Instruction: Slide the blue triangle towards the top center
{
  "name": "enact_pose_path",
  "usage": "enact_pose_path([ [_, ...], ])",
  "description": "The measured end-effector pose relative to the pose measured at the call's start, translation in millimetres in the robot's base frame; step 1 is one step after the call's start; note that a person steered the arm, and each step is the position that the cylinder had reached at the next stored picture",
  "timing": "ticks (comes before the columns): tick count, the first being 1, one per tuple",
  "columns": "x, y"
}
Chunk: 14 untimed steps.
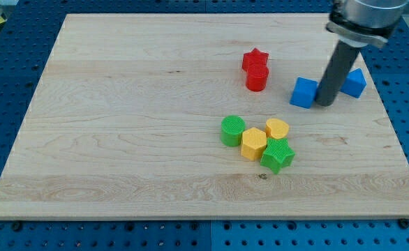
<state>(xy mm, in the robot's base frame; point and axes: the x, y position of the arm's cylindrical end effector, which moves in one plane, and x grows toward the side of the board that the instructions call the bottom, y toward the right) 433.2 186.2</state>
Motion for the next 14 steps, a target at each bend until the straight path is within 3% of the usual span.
enact_pose_path([
  [3,-22,-44],
  [5,-10,54],
  [6,18,117],
  [7,19,151],
  [8,-14,156],
  [9,-34,137],
  [12,-41,50],
  [14,-40,61],
])
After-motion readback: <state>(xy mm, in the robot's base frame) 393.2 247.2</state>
